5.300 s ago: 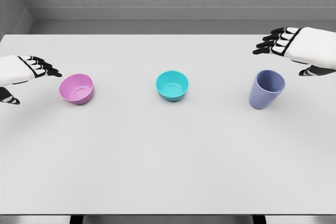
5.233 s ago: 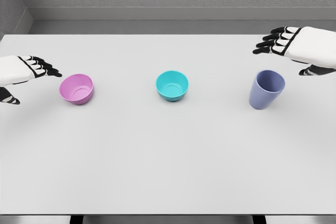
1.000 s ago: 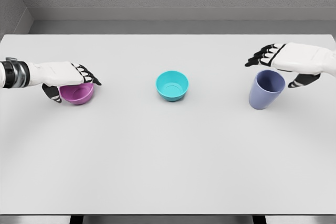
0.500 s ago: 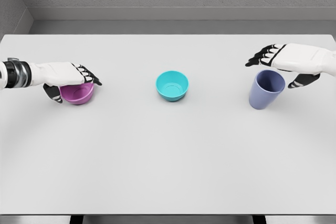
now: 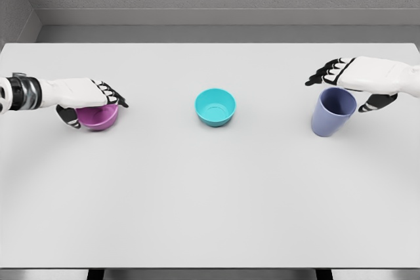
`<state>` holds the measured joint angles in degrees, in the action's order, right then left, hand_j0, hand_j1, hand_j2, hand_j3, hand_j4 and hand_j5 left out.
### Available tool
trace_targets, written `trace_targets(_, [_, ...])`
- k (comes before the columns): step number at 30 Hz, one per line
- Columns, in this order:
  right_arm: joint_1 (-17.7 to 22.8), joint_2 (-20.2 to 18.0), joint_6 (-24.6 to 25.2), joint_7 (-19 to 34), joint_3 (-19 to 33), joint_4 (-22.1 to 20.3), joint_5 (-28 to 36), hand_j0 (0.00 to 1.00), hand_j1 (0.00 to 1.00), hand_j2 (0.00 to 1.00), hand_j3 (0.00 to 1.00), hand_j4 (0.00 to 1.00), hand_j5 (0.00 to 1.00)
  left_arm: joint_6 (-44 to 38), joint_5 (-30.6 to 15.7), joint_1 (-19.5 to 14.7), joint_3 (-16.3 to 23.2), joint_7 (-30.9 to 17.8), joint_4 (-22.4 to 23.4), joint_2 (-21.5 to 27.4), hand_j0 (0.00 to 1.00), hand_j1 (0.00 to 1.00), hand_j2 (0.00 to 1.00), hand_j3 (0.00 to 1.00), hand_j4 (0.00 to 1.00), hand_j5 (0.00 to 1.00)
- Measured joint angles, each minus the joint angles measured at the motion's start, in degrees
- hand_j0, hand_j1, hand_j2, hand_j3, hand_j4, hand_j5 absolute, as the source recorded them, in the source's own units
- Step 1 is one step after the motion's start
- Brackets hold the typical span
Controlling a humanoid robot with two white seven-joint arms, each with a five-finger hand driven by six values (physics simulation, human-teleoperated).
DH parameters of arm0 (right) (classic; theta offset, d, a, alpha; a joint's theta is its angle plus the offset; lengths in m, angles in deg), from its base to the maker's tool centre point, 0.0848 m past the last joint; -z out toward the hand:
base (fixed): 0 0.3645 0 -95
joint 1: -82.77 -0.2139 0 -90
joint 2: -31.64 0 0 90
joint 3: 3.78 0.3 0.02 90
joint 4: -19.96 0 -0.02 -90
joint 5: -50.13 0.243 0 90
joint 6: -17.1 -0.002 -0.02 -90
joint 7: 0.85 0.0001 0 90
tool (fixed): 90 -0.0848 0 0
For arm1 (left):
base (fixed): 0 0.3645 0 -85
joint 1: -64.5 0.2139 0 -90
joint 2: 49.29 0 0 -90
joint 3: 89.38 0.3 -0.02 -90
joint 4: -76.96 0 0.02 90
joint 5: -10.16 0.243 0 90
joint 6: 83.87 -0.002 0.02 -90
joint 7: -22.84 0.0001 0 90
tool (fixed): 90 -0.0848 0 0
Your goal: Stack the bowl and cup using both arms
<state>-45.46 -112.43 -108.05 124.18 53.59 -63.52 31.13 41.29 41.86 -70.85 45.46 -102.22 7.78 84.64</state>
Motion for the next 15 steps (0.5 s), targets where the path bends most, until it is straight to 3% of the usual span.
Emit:
trace_targets(5, [0.0, 0.0, 0.0, 0.0, -0.01, 0.41, -0.01, 1.0, 1.0, 1.0, 1.0, 1.0, 1.0, 0.0, 0.31, 0.0, -0.01, 0.01, -0.04, -0.15, 0.86, 0.86, 0.86, 0.86, 0.86, 0.86])
trace_targets(11, [0.0, 0.01, 0.0, 0.0, -0.01, 1.04, -0.01, 1.0, 1.0, 1.0, 1.0, 1.0, 1.0, -0.03, 0.27, 0.0, 0.02, 0.05, -0.08, -0.2, 0.66, 0.66, 0.66, 0.66, 0.66, 0.66])
trace_targets(15, [0.0, 0.0, 0.0, 0.0, -0.01, 1.17, -0.01, 1.0, 1.0, 1.0, 1.0, 1.0, 1.0, -0.04, 0.21, 0.0, 0.03, 0.04, -0.08, -0.21, 0.63, 0.63, 0.63, 0.63, 0.63, 0.63])
